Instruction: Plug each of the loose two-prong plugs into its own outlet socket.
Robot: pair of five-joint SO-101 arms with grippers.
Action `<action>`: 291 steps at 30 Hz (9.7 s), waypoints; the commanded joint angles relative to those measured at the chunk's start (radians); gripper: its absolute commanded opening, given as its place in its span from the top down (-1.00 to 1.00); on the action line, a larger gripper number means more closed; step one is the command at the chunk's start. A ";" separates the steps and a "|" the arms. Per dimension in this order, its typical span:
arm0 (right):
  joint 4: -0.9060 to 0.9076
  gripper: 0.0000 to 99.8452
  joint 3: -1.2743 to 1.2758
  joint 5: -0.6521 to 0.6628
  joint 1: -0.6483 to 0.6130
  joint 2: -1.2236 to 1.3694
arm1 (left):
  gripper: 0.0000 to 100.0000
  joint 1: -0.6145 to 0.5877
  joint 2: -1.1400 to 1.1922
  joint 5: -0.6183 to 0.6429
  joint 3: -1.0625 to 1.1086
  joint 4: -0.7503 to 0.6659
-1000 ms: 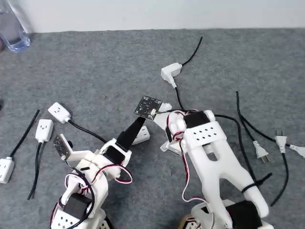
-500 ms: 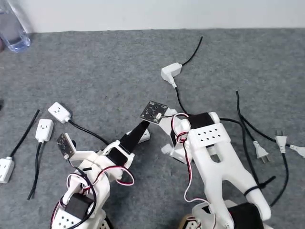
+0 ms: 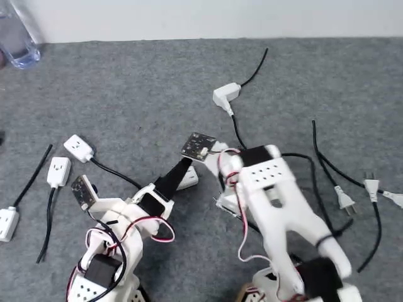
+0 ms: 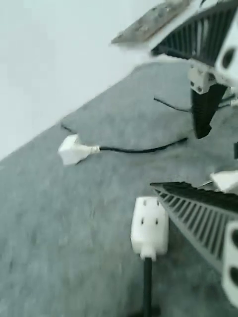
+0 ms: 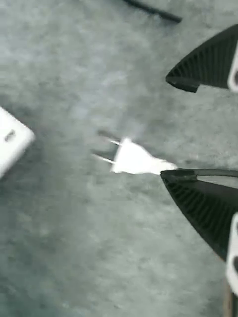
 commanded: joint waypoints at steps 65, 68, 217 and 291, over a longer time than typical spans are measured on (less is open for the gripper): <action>-0.386 0.94 0.311 -0.285 -0.191 -0.007 | 0.25 -0.489 -0.014 -0.124 -0.033 0.164; -0.386 0.92 0.311 -0.285 -0.191 -0.007 | 0.25 -0.489 -0.014 -0.124 -0.033 0.164; 0.335 0.99 -0.694 -0.149 -0.245 -0.331 | 0.39 0.104 -0.015 0.210 -0.048 -0.097; 0.082 0.99 -0.166 0.183 0.073 -0.035 | 0.39 -0.203 -0.014 0.051 -0.047 0.123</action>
